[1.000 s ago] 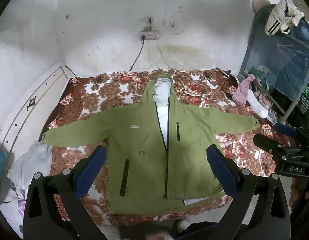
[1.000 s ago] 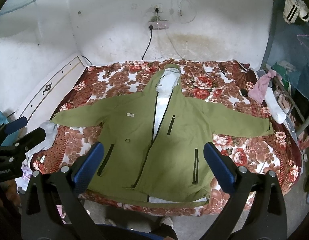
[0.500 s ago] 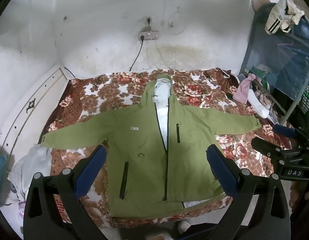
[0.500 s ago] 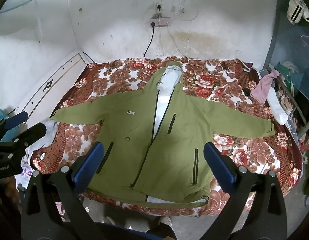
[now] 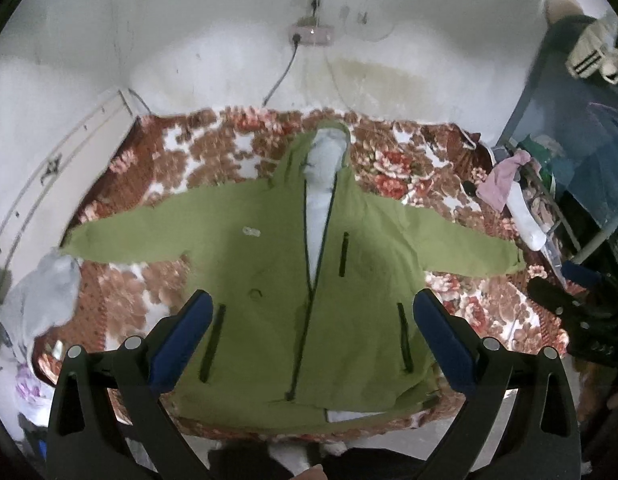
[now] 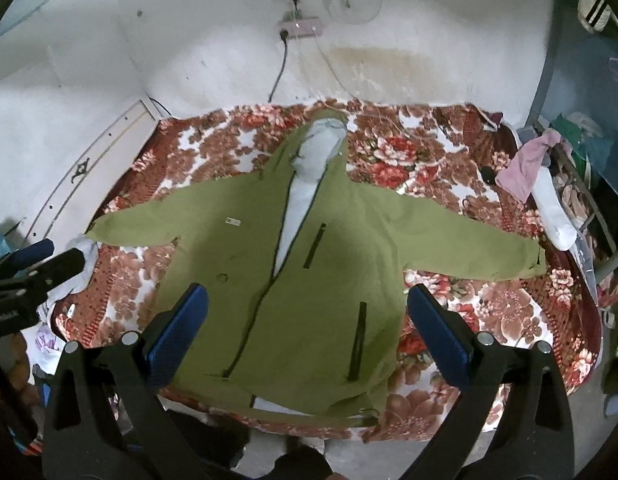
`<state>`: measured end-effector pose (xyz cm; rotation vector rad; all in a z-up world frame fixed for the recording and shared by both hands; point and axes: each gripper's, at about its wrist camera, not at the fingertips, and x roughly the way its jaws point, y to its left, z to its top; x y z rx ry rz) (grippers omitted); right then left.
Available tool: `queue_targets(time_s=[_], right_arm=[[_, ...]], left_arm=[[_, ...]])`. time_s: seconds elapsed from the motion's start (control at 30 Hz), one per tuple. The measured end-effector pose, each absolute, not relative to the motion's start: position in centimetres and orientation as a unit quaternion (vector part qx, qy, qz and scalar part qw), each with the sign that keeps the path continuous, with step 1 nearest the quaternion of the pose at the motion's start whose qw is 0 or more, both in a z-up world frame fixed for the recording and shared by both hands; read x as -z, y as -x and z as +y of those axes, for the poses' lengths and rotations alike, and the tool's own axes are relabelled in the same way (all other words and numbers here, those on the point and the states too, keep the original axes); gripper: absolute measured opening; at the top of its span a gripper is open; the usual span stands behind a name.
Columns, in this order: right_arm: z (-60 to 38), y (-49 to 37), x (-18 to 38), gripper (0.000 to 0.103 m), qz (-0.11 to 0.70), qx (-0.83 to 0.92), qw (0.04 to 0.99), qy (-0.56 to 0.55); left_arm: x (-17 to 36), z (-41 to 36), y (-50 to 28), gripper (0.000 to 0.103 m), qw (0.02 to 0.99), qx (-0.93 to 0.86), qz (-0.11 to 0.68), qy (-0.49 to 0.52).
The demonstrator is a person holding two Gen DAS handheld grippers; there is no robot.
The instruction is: Fold large clothes
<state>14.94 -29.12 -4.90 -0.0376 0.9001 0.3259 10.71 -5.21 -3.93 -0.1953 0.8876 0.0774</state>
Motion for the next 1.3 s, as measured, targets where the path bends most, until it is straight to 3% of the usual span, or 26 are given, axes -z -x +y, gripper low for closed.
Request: queue_targets(time_s=[0.2, 0.4, 0.73, 1.3], right_arm=[[-27.0, -19.5, 6.3, 0.098, 0.45, -0.153, 0.88, 0.027], [-21.1, -24.1, 7.5, 0.098, 0.449, -0.157, 0.878, 0.054], [-10.5, -30.8, 11.5, 0.098, 0.476, -0.12, 0.87, 0.042], [10.2, -37.6, 22.6, 0.098, 0.518, -0.161, 0.826, 0.153]], left_arm=[[5.6, -2.1, -14.6, 0.098, 0.895, -0.035, 0.435, 0.092], [9.4, 8.9, -18.0, 0.098, 0.896, -0.077, 0.409, 0.159], [18.9, 24.9, -23.2, 0.098, 0.857, -0.107, 0.47, 0.184], [36.0, 52.6, -21.3, 0.098, 0.799, -0.234, 0.417, 0.364]])
